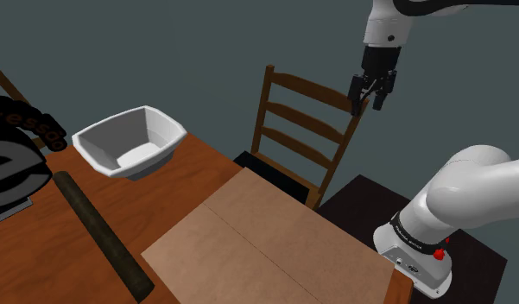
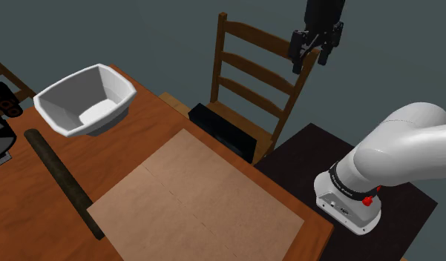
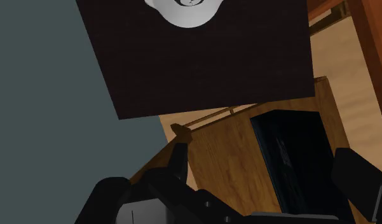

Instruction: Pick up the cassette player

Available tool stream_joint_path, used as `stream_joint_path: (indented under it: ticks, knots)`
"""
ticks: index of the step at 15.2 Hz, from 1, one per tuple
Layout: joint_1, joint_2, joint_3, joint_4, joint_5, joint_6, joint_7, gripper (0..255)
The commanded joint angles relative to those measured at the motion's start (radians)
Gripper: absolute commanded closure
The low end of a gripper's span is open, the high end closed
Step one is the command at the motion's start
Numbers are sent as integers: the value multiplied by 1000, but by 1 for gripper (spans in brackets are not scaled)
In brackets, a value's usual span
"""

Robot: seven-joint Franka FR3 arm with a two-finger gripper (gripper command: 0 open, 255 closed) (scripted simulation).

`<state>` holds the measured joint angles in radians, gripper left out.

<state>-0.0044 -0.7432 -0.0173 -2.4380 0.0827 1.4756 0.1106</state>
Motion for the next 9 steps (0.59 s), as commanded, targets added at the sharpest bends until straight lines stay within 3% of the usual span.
stream_joint_path:
  ticks: [1, 9]
  knots:
    - [0, 0, 0, 0, 0, 0, 0, 0]
    - [67, -44, 150, -251, 72, 292, 100, 0]
